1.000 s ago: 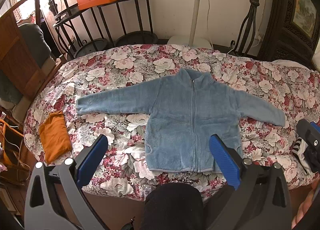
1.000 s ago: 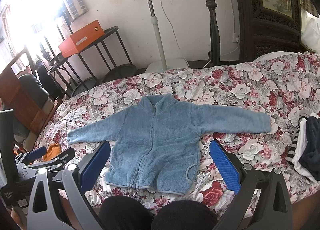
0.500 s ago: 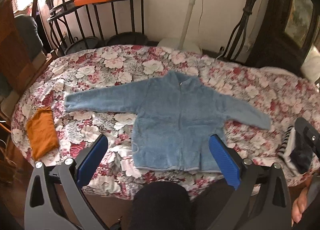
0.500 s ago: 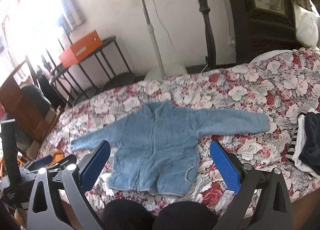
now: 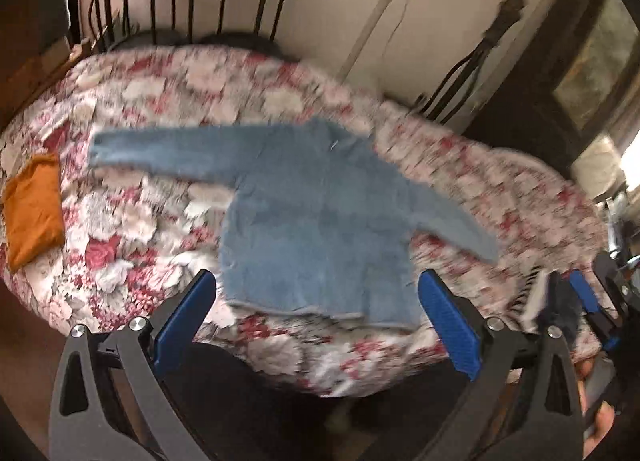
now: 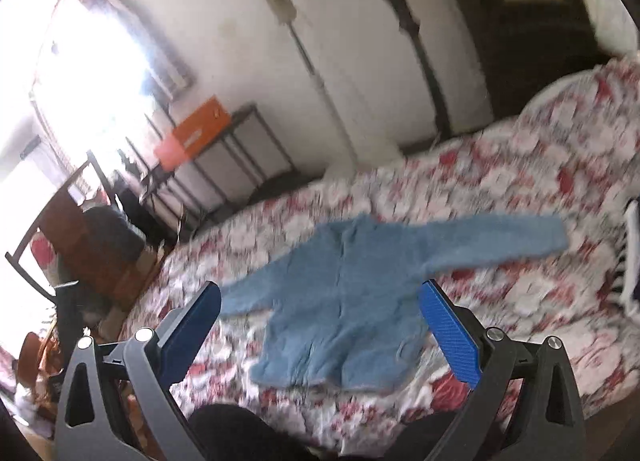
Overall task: Fold small clothes
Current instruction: 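Move the right tool to the jacket sleeve cuff and grasp it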
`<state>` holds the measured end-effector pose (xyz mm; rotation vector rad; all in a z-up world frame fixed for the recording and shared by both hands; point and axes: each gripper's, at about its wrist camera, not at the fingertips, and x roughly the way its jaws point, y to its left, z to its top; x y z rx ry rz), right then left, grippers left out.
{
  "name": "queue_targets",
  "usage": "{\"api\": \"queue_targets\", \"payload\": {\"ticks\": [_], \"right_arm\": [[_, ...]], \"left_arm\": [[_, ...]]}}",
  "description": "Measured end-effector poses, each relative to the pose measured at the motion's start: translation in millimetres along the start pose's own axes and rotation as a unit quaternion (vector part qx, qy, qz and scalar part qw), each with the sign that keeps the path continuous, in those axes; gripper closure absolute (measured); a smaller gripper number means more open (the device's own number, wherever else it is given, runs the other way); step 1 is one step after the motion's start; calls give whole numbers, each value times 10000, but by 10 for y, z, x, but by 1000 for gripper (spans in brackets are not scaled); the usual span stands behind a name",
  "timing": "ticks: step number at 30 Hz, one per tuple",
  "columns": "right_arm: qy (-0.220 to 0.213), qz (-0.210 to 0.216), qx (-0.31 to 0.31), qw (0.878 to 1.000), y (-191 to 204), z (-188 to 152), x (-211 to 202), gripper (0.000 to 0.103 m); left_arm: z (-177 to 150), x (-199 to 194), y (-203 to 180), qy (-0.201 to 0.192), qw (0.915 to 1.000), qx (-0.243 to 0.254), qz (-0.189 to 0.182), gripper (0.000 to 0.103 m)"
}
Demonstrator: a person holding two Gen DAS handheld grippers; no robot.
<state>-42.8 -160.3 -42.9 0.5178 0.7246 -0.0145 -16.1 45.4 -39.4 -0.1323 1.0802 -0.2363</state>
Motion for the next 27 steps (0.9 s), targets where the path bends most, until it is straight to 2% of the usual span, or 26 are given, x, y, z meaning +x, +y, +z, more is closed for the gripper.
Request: {"api": "queue_targets", "payload": {"ticks": [2,5,10,12,15,16,17,18,19,20,21,23,26,27], "right_arm": [[486,-385,-473,9970,38,-92,347,3],[1204,-891,-1130,9822,90,-362,883,4],[2120,-1133,-1598,9574,-65,-895,1528,4],[2354,-1286,-1710,9481,-153,-1057,1726,4],[2555,-1444,-1863,9376,-308,-1271,1928,6],[2557,-1443,-1878,9373,-345,-1308,1937,12],[2500,-1229,-1767,9440,-407,-1319,1924,28],[2410,-1097,-1592,9511,-454,-1285,1867,52],[2340,-983,-1412,9569,-499,-1233,1803,68],[2302,-840,-1222,9618,-538,-1163,1720,98],[2239,-866,-1130,9642,-576,-1094,1635,103],[2189,-1162,-1153,9619,-684,-1004,1507,103],[2798,-1279,-827,9479,-997,-1110,1562,103],[2714,-1191,-601,9532,-1047,-1108,1486,102]], "left_arm": [[0,320,48,279,9983,63,513,5],[-4,800,159,719,9913,115,1095,5],[58,1432,399,1304,9792,88,1551,5],[86,1642,508,1437,9745,64,1725,5],[-7,2015,742,1750,9620,-36,2095,5],[-42,2127,827,1860,9586,-55,2154,4],[-131,2260,942,2044,9555,-126,2121,4],[-182,2295,1008,2066,9576,-208,1998,4],[-192,2278,1029,2025,9595,-244,1944,4],[-184,2239,1018,2011,9598,-182,1950,4],[-182,2215,997,2011,9589,-77,2001,4],[-223,2174,952,2000,9559,150,2143,4],[-288,2130,890,1992,9525,363,2274,4],[-290,2108,885,2000,9523,338,2280,4]]}}
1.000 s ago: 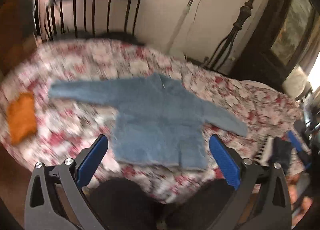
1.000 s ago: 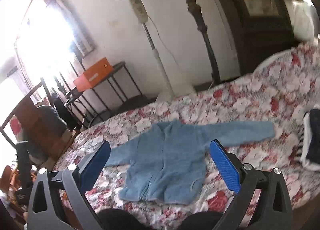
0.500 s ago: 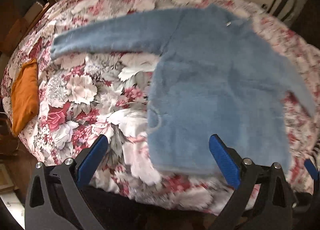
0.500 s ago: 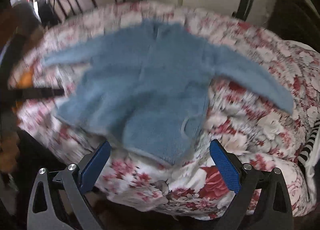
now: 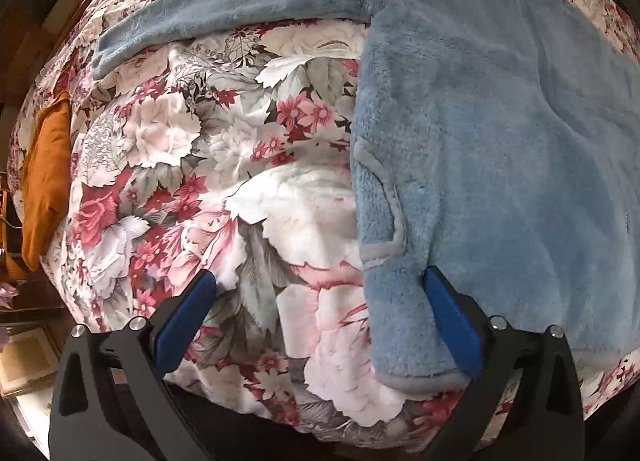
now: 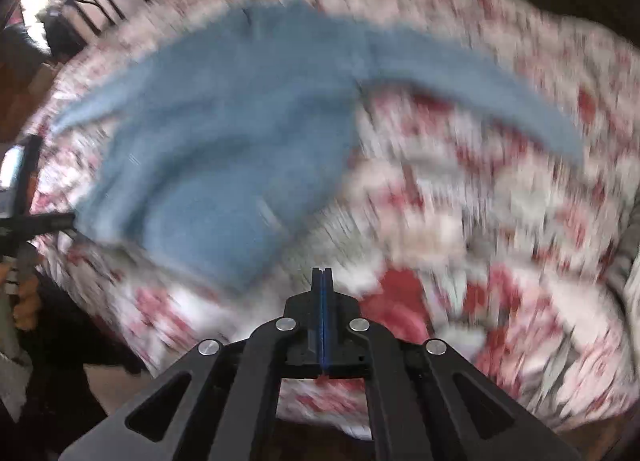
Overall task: Fold small clothes
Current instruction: 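Move the right tool to the jacket sleeve cuff and grasp it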
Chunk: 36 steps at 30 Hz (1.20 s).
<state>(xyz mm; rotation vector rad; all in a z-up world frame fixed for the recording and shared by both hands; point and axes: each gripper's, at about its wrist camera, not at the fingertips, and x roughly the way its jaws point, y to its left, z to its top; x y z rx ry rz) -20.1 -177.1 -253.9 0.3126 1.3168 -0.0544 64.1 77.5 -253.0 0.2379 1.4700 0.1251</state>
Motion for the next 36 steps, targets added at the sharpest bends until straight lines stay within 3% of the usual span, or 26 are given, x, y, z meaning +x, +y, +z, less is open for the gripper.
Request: {"api": "queue_targets", "payload": {"ticks": [1,2,3,4,5,8,10,11,12,14,16,18,19,20,22,25,27,29,32,34,36], "right_arm": [[-87,94,91,9999,-8,-22,-57,100],[-277,357,102,9989,30,-26,-180,90],[-358,520,77,9980,72,-24,-238,47],[-442,715,60,9964,148,-7,-294,25],[-484,837,51,9953,198,15,-301,12],[-382,1414,561,9876,179,169,-154,16],[-226,1732,994,9796,108,239,29,27],[-39,1749,1077,9787,109,258,175,44],[70,1629,1145,9800,97,237,287,73],[-53,1666,1283,9776,52,201,285,84],[-348,1365,1011,9849,42,158,67,85],[-277,962,834,9915,-62,108,48,85],[-120,962,892,9913,-129,66,148,85],[119,1223,1163,9856,-266,17,297,86],[84,1367,1380,9809,-320,-30,299,85],[-377,809,1050,9905,-163,39,23,69],[-932,537,687,9918,-47,137,-229,69],[-1089,599,380,9915,133,355,-289,69],[-975,716,-64,9926,401,669,-66,70],[-599,657,-164,9959,462,759,266,70],[204,534,-128,9983,446,697,767,67]], "left_arm": [[-6,-34,25,10,10000,-72,-26,4],[-22,-101,66,-45,9997,-193,-157,4],[-23,-157,101,-100,9992,-259,-297,4],[-14,-200,128,-120,9986,-313,-407,4],[-6,-212,148,-135,9981,-359,-472,4],[55,-209,179,-139,9974,-416,-571,4],[131,-118,174,-129,9976,-373,-577,4],[157,-17,131,-36,9981,-278,-547,4],[162,74,68,66,9989,-170,-433,4],[166,113,20,73,9996,-49,-265,4],[166,46,31,15,9999,-1,-156,4],[153,45,80,39,9999,-32,-149,4],[146,63,82,68,9998,-42,-165,4],[144,85,73,97,9998,-38,-152,4],[144,75,40,80,10000,16,-39,4],[54,-149,-56,-117,9998,-125,-138,4],[-14,-275,45,-424,9989,-142,-141,4],[76,-485,41,-724,9972,-112,-131,4],[286,-598,-125,-872,9954,173,-354,4],[368,-539,-409,-870,9945,425,-404,4],[352,-148,-775,-295,9951,943,35,4]]}}
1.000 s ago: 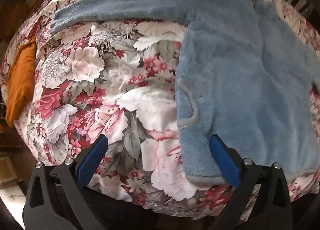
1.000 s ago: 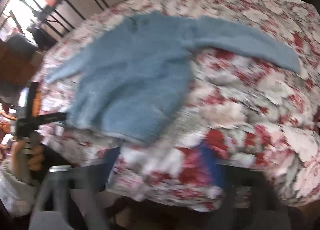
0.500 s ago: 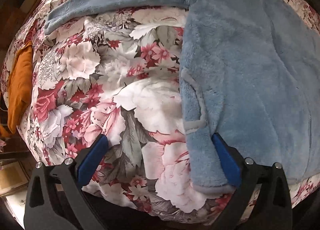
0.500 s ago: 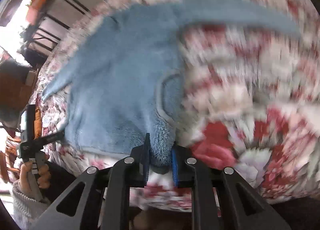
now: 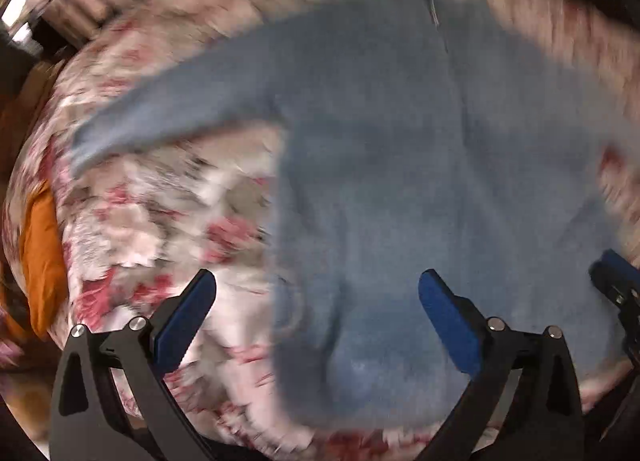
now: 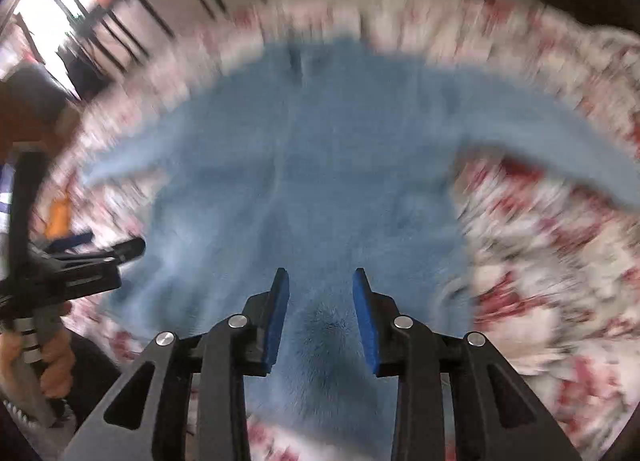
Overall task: Fold small clothes
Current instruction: 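Move the right tool to the jacket sleeve cuff and grasp it, then lift the gripped sleeve with the right tool and fold it across the jacket body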
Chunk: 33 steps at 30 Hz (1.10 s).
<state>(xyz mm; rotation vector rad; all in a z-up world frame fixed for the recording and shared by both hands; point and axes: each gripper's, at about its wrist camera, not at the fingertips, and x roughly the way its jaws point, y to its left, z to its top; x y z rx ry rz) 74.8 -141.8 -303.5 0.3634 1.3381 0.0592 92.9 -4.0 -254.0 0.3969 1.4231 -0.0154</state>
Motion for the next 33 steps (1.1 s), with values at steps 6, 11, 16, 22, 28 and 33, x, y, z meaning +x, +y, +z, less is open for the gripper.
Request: {"api": "queue_targets", "payload": {"ticks": [6,11,16,22,28,33], "right_arm": [[-529,505,293,9969,-153,142,-292,56],[-780,406,486,9949,-447,672,-320,52],[31,427,407,9983,-532,1012,315,32],[-625,1258,1125,9837,-914,1118,-23,31],[-2144,1233,2805,9274,-2183,892,-758,45],[-2556,1142,4187,8639,-3228,260,-943,56]], "left_arm": [[105,130,78,94,9993,-226,-265,4],[681,-88,64,-380,9986,-238,-276,4],[1128,466,-101,305,9994,-165,-96,4],[1333,584,-188,231,9996,-133,-52,5],[1786,169,-353,-938,9946,-20,-439,5],[1896,230,-733,-925,9918,585,-661,5]]}}
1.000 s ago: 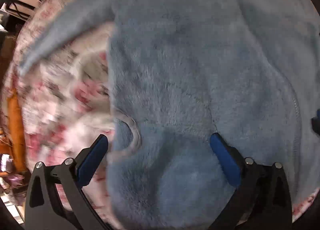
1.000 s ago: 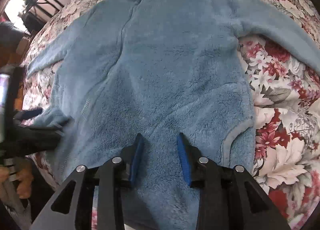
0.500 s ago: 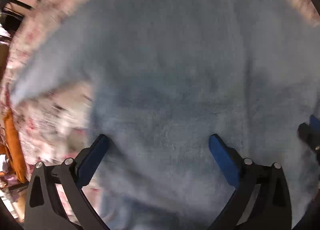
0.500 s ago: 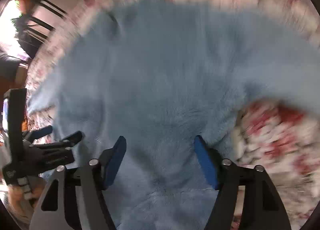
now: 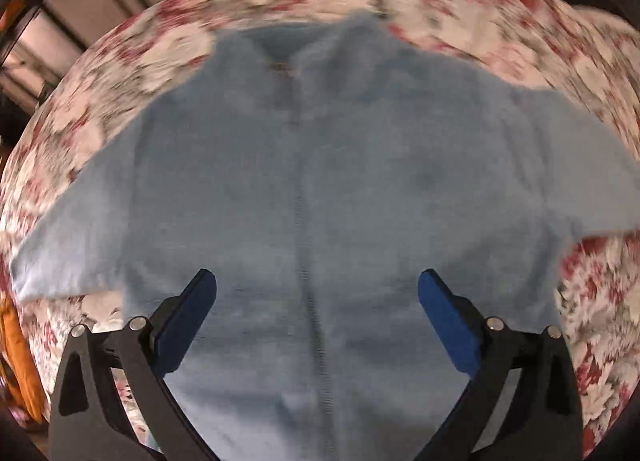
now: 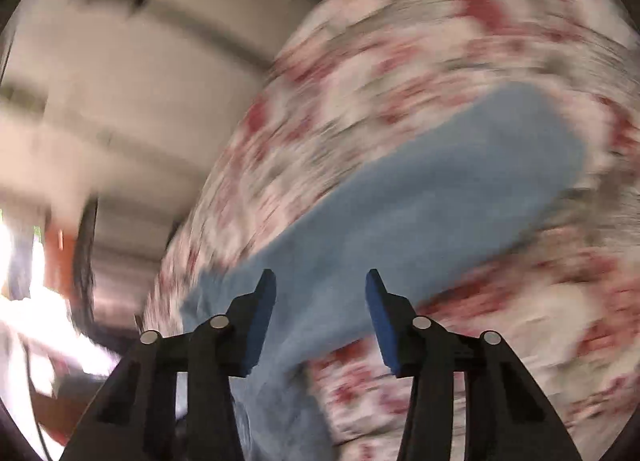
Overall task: Fold small clothes
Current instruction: 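Lift the gripped sleeve with the right tool and fold it across the jacket body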
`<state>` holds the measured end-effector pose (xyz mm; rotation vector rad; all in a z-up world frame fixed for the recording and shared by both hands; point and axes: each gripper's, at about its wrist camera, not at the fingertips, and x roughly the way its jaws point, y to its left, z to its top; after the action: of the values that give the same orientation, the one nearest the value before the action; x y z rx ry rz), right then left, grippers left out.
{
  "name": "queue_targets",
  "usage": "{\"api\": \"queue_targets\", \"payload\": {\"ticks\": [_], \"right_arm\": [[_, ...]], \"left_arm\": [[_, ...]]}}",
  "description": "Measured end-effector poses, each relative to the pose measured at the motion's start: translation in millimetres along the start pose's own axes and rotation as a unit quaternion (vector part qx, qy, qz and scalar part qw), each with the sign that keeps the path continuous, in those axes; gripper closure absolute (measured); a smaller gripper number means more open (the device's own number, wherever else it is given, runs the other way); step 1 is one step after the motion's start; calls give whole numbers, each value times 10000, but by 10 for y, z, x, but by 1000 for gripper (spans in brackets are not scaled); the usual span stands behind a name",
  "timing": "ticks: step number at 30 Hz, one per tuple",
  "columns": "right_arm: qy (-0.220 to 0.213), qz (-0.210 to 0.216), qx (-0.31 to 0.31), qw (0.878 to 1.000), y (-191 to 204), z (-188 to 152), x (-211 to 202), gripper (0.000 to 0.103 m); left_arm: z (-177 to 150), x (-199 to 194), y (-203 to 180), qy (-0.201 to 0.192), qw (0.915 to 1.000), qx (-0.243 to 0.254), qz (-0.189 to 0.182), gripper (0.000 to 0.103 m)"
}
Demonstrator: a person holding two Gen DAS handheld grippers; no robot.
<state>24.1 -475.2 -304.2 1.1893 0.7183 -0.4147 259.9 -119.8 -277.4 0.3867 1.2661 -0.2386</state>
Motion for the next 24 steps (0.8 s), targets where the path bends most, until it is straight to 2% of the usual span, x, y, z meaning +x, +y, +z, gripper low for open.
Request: {"api": "queue_targets", "payload": {"ticks": [3,5,8,10,13,16,19,22,24], "right_arm": [[-323,-57,611,9976,-432,140,-220,56],[-351,7,868,9956,-645,220,-237,56],[-271,74,1008,9945,-838,344,-204,56],[-264,57,1021,9944,-857,429,-140,57],[-218,-235,1108,9933,-834,425,-57,57],[-85,-139,1473,9890,-870,306,-24,57],[-66,-310,1213,9921,-798,293,18,56],[-97,-421,1239,9914,-802,284,94,57],[-144,-534,1149,9918,-755,314,174,60]], "left_arm": [[-33,1,-358,-120,9992,349,135,5],[-63,-4,-558,-125,9989,405,177,5],[-64,69,-629,18,9995,304,66,5],[-61,107,-658,71,9996,273,50,5],[-79,125,-668,20,9991,392,172,5],[-38,172,-623,47,9991,391,145,5],[-36,159,-623,82,9993,357,101,5],[-68,117,-675,107,9994,309,98,5],[-30,131,-615,120,9996,246,46,5]]}}
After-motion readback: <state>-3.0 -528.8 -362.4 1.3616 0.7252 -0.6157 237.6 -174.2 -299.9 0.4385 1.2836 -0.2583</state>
